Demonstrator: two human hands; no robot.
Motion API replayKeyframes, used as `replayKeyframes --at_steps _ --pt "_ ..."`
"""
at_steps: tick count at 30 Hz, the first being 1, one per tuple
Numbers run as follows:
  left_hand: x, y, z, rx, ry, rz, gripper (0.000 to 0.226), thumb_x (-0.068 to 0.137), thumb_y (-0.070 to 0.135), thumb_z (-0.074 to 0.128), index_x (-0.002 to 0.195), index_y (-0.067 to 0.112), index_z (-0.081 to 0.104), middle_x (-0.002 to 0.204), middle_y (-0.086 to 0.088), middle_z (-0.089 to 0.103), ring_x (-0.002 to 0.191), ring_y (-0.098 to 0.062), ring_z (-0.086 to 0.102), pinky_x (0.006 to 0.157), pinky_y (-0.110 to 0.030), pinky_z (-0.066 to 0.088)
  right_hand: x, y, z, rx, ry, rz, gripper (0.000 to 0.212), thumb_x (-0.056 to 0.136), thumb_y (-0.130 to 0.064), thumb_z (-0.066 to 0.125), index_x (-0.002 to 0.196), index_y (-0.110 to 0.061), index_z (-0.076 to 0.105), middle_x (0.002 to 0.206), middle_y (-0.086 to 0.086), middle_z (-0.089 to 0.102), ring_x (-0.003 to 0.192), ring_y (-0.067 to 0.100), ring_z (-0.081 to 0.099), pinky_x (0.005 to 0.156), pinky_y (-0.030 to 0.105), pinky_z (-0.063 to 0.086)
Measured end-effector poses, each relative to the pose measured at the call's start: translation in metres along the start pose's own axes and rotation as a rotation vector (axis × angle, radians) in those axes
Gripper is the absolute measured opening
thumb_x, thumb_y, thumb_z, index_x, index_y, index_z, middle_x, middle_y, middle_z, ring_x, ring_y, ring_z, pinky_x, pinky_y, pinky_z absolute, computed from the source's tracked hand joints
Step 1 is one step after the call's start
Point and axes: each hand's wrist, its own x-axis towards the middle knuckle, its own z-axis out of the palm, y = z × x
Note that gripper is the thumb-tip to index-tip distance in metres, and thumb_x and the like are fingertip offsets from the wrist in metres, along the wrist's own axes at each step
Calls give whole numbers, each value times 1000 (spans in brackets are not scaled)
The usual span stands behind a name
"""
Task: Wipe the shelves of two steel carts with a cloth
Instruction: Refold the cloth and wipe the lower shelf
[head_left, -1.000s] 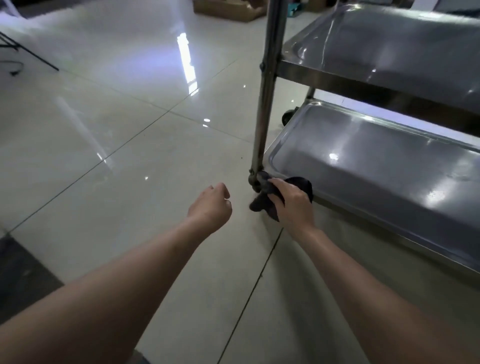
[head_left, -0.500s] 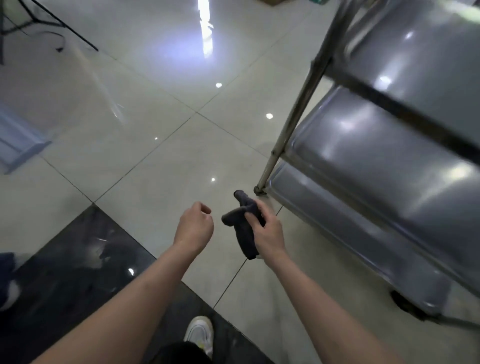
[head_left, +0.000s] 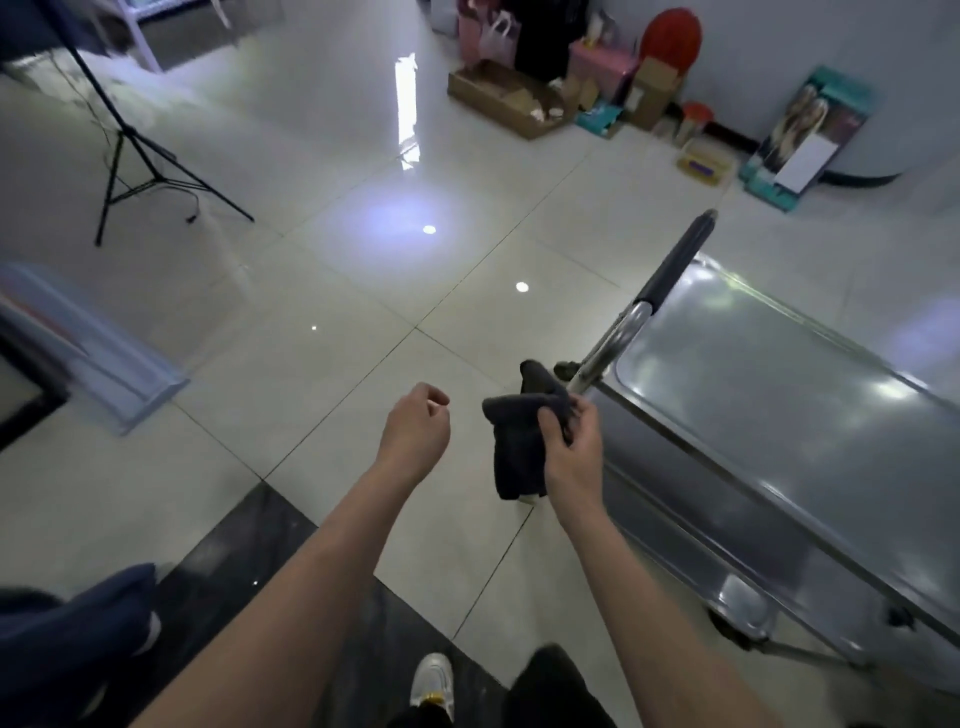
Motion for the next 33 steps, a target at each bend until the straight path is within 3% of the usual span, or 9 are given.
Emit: replayKeyframes --at_steps 3,7,12,17,21,24,28,33 --pt "17 39 -25 -14 21 52 22 98 13 42 113 19 58 102 -1 62 80 -12 58 57 -26 41 17 -43 8 33 59 -47 24 107 -26 60 130 -28 54 125 -7 71 113 0 66 95 26 55" --pt "57 84 -42 -57 37 116 23 97 11 42 110 19 58 95 -1 61 73 -14 57 56 -28 43 62 -76 14 37 135 -104 26 104 -36 62 129 -33 57 124 -5 71 120 13 65 106 46 54" --pt "145 143 -50 -47 42 189 22 97 11 43 108 21 59 96 0 62 75 -16 59 62 -29 45 150 -113 31 103 154 -128 19 108 -34 57 124 -44 57 123 -12 70 114 7 65 93 34 55" --pt "253 193 -77 122 92 256 21 96 14 45 107 23 61 105 -2 60 94 -19 59 77 -37 52 279 -168 71 238 189 -162 17 110 -32 51 124 -38 60 118 -9 70 106 10 68 93 42 60" --pt "335 234 -98 114 136 298 22 98 12 45 109 21 61 106 -2 61 89 -15 59 70 -31 42 372 -210 93 280 227 -207 17 110 -31 50 124 -35 60 119 -6 70 108 16 68 96 46 60" --pt "382 266 -94 51 158 351 21 100 13 46 113 19 61 104 2 62 89 -8 59 72 -30 45 429 -227 100 264 236 -213 16 109 -34 51 121 -38 61 120 -6 71 113 20 67 100 51 57" --pt "447 302 -80 -33 171 355 17 100 16 46 108 25 58 104 7 63 88 -6 60 76 -34 52 496 -237 105 266 280 -172 16 110 -31 51 118 -40 62 118 -9 72 111 17 68 96 44 58" --pt "548 359 -58 -83 55 399 17 102 14 45 107 23 59 101 8 64 84 -12 63 72 -32 51 586 -244 105 265 381 -172 16 111 -30 50 123 -34 61 120 -7 72 111 16 69 87 33 58"
